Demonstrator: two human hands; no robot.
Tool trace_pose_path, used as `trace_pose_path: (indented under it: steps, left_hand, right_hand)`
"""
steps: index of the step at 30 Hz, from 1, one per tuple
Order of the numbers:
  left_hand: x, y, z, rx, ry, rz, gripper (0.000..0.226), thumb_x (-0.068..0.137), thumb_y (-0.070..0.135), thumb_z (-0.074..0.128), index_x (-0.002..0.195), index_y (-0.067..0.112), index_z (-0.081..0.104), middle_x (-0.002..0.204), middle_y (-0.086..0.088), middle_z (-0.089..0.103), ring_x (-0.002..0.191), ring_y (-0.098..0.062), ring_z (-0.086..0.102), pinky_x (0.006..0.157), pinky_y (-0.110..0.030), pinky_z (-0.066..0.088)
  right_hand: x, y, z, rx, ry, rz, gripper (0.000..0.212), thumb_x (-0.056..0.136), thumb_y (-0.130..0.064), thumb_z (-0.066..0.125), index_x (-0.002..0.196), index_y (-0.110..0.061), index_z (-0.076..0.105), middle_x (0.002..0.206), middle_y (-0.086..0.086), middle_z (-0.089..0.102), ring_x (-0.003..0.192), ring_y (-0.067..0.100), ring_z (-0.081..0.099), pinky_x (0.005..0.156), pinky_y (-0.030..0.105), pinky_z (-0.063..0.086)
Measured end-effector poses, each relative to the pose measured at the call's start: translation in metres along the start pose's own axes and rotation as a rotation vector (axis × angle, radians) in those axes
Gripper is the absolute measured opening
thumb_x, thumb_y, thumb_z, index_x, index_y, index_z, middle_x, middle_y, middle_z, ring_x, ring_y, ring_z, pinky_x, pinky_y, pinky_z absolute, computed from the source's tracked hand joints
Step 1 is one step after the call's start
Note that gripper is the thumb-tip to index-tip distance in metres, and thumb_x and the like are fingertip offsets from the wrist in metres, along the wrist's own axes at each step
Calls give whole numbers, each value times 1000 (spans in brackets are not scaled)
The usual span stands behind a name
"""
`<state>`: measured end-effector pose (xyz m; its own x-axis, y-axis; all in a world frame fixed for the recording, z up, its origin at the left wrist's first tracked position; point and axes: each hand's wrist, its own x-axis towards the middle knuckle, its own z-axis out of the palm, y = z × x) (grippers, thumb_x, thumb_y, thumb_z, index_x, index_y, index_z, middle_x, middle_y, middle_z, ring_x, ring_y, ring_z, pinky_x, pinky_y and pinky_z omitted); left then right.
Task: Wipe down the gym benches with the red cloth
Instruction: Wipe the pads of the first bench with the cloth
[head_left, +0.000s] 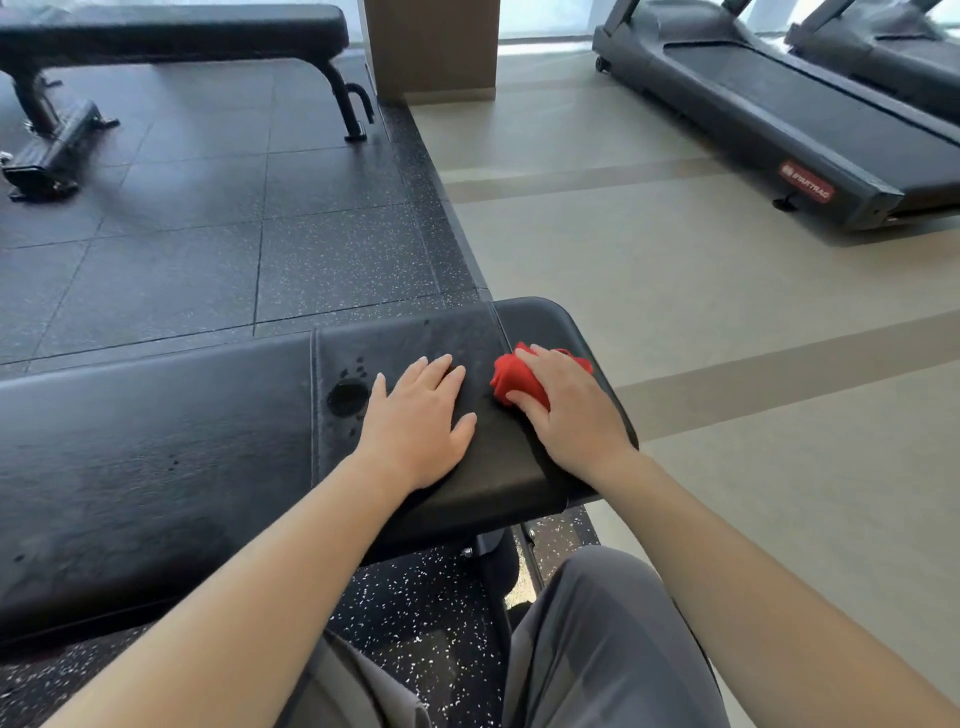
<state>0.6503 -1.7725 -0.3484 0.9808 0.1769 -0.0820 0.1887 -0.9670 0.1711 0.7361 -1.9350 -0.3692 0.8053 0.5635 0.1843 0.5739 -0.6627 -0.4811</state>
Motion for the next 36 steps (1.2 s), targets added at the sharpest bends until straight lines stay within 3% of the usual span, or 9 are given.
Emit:
trace_pose_path:
  steps: [5, 11, 18, 22, 25, 29, 33, 36]
  left_hand:
    - [4, 2, 9, -24, 80, -9, 57, 95, 46, 35, 147, 23, 25, 155, 6, 20, 144, -15, 13, 116, -47, 15]
    - [2, -1, 21, -46, 155, -13, 56, 95, 47, 33, 146, 26, 26, 154, 8, 21, 144, -14, 13, 116, -43, 12]
    - [6, -1, 10, 42, 54, 6, 57, 96, 47, 28, 148, 25, 19, 157, 6, 15, 145, -16, 10, 116, -45, 15]
    - [12, 2, 2, -41, 51, -30, 56, 95, 46, 35, 146, 25, 26, 156, 6, 17, 144, -14, 14, 115, -47, 18]
    - [10, 17, 9, -146, 95, -105, 54, 96, 46, 33, 146, 26, 27, 157, 9, 15, 145, -12, 9, 115, -52, 7]
    - [4, 25, 22, -86, 101, -102, 59, 96, 50, 26, 149, 27, 16, 158, 10, 6, 146, -12, -1, 115, -52, -2]
    - [5, 24, 22, -85, 111, -105, 59, 96, 50, 27, 149, 26, 16, 158, 9, 7, 146, -13, 0, 115, -52, -2]
    - [5, 25, 22, -83, 121, -101, 59, 96, 50, 27, 149, 26, 17, 158, 8, 9, 146, -14, 1, 115, -52, -1]
  right_hand:
    - [36, 6, -6, 21, 20, 71, 51, 93, -32, 54, 138, -13, 43, 145, 8, 42, 135, 24, 35, 114, 35, 23]
    - [-10, 5, -3, 40, -4, -46, 53, 92, -29, 56, 141, -17, 41, 147, 0, 40, 138, 21, 32, 116, 32, 19]
    - [50, 14, -13, 8, -61, 3, 44, 94, -27, 53, 136, -16, 46, 143, 6, 43, 136, 23, 33, 112, 33, 22]
    - [61, 23, -16, -5, -47, 37, 44, 94, -28, 51, 137, -17, 45, 144, 3, 42, 134, 21, 34, 110, 28, 22]
    - [38, 20, -17, -19, -32, 56, 47, 95, -28, 51, 140, -17, 41, 147, 3, 39, 137, 19, 31, 110, 25, 17]
    - [-8, 18, -28, -19, -61, 10, 49, 94, -29, 52, 141, -20, 39, 148, -1, 37, 139, 16, 28, 112, 24, 16]
    - [-19, 14, -30, -113, -72, 20, 54, 94, -43, 46, 143, -25, 35, 151, 0, 33, 141, 19, 24, 116, 39, 18]
    - [-11, -1, -18, -149, -35, 163, 61, 89, -61, 37, 143, -32, 31, 152, -1, 29, 142, 21, 20, 114, 50, 18]
